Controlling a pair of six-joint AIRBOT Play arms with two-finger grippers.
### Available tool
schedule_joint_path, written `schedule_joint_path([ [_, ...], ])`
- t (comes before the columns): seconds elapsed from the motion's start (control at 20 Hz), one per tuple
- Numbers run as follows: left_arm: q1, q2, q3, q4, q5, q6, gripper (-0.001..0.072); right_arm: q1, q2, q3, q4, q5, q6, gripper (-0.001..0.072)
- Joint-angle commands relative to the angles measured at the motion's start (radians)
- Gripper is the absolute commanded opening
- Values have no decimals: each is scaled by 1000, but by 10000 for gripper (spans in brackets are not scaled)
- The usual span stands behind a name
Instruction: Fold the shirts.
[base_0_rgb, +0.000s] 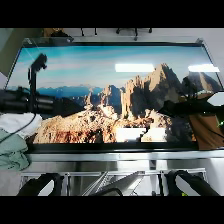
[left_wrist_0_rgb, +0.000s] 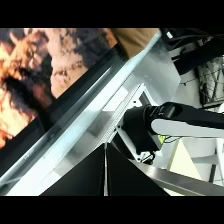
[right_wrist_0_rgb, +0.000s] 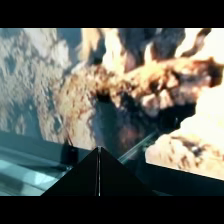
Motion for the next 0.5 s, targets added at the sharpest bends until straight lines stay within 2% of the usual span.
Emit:
schedule_joint_path([
  [0.0, -1, 117, -194, 33, 71, 2, 16, 50, 21, -49, 10, -12, -2, 20],
  [0.45, 84, 222, -340, 32, 76, 2, 16, 49, 21, -49, 19, -12, -2, 20],
])
